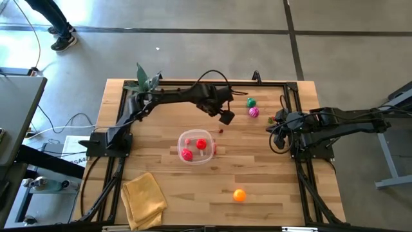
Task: Pick and placing Produce into tupperware
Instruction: Put the top red cherry into the transparent container
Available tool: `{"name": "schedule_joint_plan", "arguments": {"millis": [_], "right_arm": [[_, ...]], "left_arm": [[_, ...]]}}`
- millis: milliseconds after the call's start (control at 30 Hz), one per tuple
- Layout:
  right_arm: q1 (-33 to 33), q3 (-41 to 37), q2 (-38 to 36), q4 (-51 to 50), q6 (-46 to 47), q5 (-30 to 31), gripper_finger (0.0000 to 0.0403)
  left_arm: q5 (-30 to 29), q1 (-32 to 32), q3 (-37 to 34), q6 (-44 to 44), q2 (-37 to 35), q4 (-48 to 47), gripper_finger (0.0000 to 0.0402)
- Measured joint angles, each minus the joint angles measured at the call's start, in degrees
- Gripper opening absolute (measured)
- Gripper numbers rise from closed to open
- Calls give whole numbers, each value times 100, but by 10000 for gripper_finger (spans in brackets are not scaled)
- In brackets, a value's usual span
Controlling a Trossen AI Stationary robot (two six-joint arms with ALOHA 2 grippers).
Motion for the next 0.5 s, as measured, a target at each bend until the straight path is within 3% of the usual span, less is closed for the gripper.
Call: {"name": "schedule_joint_plan", "arguments": {"millis": [200, 367, 500], "right_arm": [[1, 0, 0, -1, -1, -1, 0], [1, 0, 2, -2, 0, -1, 0], [0, 1, 1, -1, -1, 1, 0]], "left_arm": [[-76, -267, 1, 580, 183, 84, 307], [-127, -502, 0, 1826, 253, 35, 307], [-219, -720, 1, 3393, 251, 2, 307]]}}
